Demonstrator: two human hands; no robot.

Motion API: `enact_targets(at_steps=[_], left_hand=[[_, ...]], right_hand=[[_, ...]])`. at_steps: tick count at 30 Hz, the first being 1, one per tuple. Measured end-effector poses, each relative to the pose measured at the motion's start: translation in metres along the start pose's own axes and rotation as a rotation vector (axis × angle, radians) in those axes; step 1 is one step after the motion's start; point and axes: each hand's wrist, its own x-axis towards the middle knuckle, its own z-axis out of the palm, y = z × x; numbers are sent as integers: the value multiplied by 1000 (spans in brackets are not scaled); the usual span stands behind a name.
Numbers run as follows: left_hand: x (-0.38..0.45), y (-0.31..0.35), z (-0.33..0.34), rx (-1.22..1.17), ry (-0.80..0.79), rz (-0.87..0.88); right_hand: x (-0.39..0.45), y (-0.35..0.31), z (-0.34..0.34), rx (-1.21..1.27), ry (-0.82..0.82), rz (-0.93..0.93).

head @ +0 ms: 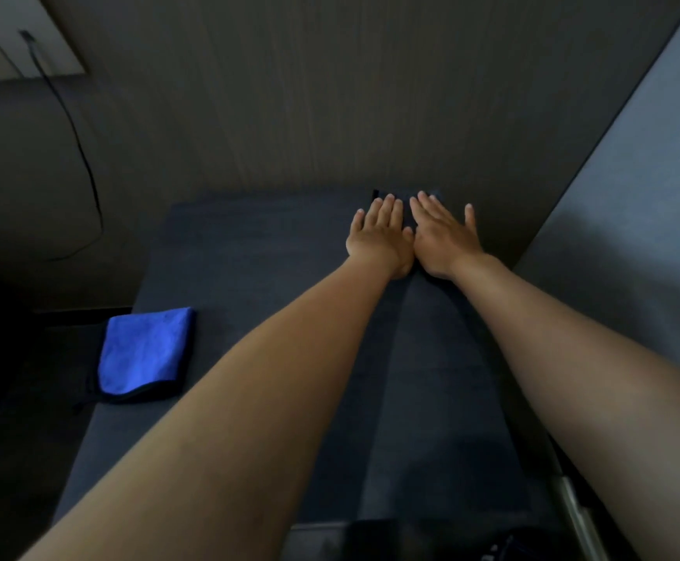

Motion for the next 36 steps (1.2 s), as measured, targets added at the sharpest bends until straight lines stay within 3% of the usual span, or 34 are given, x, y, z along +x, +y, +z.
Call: enact_targets(at_steps=[22,30,36], left_hand=[[-279,62,69,-36,29,73],[-331,51,79,21,22,72],[-352,28,76,183,40,97]], right_hand=[[-292,-17,46,64,41,34],[-341,-41,55,34,27,15],[-348,-64,41,-4,-97,-19]])
